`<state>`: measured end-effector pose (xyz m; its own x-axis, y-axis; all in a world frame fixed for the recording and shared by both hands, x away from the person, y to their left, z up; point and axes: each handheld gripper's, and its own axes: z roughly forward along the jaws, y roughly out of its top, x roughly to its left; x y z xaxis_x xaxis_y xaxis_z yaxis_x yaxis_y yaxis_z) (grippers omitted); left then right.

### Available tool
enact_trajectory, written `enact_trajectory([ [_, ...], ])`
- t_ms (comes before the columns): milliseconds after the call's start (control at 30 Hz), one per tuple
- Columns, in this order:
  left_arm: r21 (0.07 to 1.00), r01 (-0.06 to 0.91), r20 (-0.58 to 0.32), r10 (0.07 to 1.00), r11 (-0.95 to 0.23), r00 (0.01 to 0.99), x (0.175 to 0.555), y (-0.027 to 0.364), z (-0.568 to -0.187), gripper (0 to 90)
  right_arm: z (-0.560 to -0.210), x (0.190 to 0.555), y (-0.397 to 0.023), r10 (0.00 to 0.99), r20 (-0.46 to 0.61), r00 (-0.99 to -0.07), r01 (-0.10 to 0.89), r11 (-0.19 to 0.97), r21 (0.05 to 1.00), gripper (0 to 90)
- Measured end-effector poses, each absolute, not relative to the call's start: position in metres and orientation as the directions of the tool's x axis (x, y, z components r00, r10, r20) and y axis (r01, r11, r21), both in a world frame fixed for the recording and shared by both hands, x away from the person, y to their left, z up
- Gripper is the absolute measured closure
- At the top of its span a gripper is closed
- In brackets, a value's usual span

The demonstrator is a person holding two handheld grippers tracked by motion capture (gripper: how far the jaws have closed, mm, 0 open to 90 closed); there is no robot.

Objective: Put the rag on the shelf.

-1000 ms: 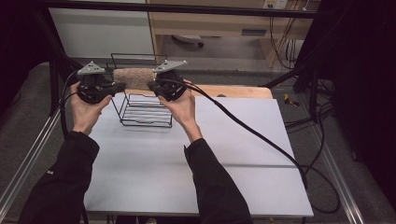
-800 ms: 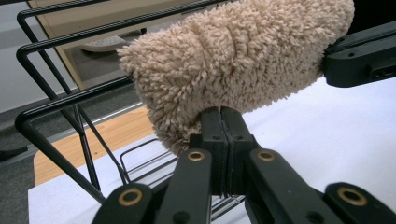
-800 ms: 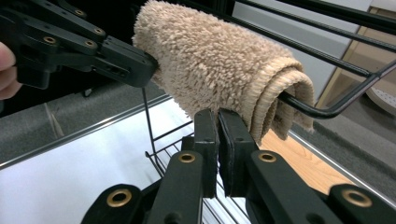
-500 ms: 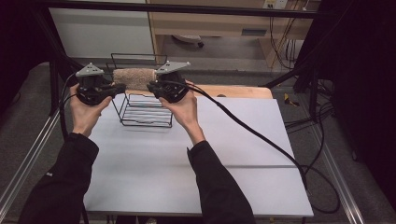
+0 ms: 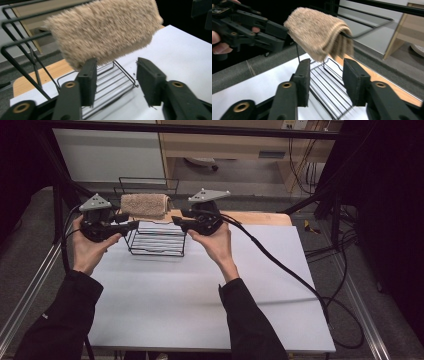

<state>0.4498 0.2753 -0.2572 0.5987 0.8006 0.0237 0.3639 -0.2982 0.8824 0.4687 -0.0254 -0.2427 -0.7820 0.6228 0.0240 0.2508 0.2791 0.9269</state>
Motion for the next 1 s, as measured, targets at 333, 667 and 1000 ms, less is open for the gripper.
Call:
enact_trajectory([
  [333, 0.883, 0.357, 0.017, 0.781, -0.304, 0.624, 0.43, 0.268, -0.282, 30.5, -0.258, 0.451, -0.086, 0.667, 0.077, -0.741, 0.307, 0.235, 0.922, 38.9],
  [667, 0.868, 0.382, -0.011, 0.757, -0.318, 0.654, 0.42, 0.254, -0.314, 17.1, -0.287, 0.432, -0.141, 0.715, 0.095, -0.693, 0.36, 0.228, 0.904, 20.3],
  [1000, 0.844, 0.413, -0.013, 0.756, -0.343, 0.655, 0.404, 0.241, -0.352, 11.1, -0.327, 0.412, -0.184, 0.741, 0.139, -0.657, 0.416, 0.202, 0.887, 6.3],
])
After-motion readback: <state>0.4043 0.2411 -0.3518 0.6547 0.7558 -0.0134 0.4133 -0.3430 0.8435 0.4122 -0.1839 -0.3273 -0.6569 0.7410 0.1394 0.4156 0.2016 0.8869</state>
